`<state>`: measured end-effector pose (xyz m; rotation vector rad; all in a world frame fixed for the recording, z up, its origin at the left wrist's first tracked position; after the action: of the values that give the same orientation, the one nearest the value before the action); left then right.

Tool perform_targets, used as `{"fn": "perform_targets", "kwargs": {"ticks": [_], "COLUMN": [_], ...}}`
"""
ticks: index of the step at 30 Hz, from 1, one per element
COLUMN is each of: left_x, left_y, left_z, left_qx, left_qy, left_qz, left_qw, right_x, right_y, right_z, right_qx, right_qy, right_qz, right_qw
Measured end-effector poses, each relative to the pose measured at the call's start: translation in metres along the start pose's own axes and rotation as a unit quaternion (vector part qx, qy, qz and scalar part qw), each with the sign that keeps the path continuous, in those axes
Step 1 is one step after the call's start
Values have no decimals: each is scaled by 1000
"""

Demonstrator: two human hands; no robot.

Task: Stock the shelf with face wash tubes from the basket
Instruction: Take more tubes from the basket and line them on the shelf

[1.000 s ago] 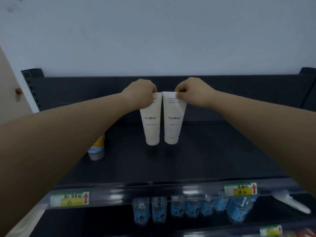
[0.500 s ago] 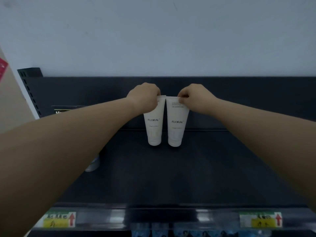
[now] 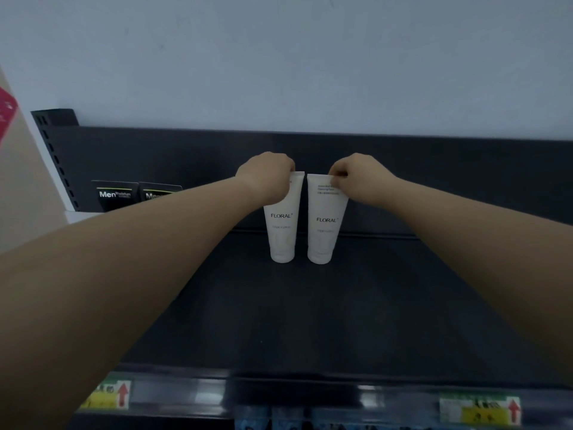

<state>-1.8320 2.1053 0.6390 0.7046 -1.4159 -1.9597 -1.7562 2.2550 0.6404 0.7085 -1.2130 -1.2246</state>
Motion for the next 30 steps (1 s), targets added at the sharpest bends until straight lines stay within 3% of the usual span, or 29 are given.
{"fn": "perform_targets", "kwargs": {"ticks": [18, 30], "left_x": [-17, -23], "left_y": [-6, -1], "left_z": [-12, -46], "left_qx": [-3, -14], "left_qy": [-15, -21], "left_qz": [36, 62], "left_qw": [999, 998], "right_x": [-3, 14], "right_y": [-3, -8], "right_z": [-10, -45], "right_qx": [-10, -51], "right_qy": [-12, 21], "right_qz": [3, -125], "right_qw": [1000, 991]}}
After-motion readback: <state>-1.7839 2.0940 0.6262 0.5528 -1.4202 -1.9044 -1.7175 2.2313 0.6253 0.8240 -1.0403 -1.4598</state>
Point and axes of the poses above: each hand's wrist, its own z-axis towards the middle knuckle, its own y-axis out of the back of the hand, x = y × z, the point moved 2 cm from there along z, towards the middle knuckle, and after that the axes turned 1 degree about x, right-handed, at the moved point
